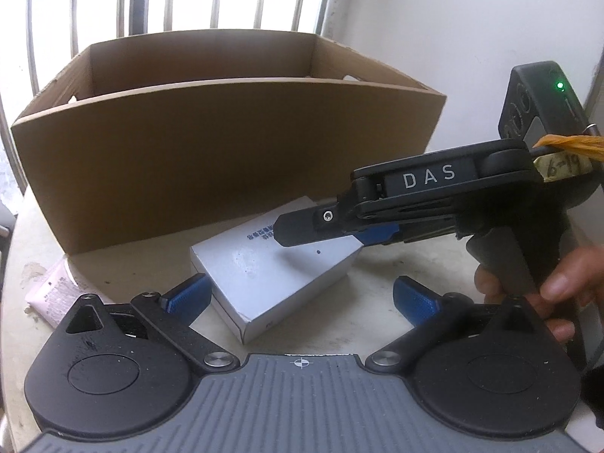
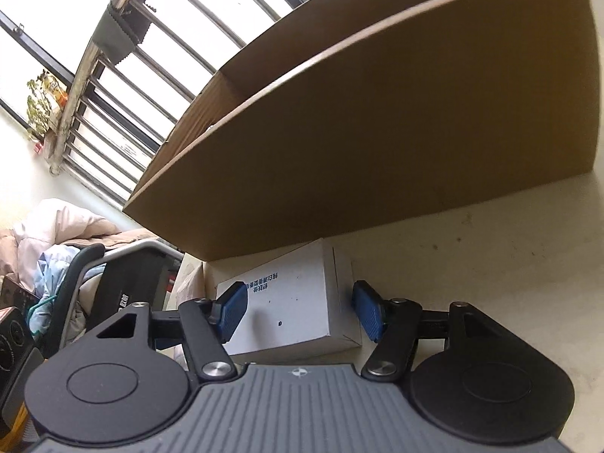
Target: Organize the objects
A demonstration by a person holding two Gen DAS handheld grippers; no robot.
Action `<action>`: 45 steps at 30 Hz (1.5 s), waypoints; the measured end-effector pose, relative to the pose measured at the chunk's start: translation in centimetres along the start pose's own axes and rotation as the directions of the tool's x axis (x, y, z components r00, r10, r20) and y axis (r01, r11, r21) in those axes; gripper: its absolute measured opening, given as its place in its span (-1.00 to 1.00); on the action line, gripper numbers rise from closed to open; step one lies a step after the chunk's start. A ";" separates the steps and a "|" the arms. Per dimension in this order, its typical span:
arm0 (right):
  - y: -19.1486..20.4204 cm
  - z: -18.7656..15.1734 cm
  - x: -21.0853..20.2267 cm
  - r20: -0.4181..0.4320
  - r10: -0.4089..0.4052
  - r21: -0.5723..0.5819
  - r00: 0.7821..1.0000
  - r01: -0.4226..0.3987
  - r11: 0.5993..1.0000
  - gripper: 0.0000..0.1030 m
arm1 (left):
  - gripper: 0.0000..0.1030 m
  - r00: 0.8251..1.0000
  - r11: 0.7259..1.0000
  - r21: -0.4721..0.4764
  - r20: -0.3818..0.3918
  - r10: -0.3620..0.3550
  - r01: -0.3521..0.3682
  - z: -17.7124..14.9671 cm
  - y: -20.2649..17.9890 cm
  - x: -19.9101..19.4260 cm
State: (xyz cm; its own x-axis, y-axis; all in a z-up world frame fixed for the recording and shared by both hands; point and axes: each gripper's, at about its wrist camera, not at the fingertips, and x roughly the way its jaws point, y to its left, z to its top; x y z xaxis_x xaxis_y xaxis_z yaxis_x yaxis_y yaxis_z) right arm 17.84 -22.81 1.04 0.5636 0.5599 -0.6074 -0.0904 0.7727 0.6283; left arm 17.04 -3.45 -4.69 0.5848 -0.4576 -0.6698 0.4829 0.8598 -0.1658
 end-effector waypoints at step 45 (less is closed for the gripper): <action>-3.1 -5.5 -6.5 0.085 -0.025 -0.009 0.996 0.026 1.000 0.05 | 0.50 0.999 0.988 0.147 0.002 0.043 -0.043 -3.9 -5.2 0.4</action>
State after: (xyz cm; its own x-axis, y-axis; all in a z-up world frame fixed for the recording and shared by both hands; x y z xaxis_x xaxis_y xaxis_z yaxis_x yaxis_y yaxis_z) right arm 9.95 -27.20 0.38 0.6334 0.5126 -0.5797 -0.0827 0.7897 0.6079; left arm 12.22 -7.20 -6.98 0.6067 -0.4205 -0.6746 0.5479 0.8361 -0.0284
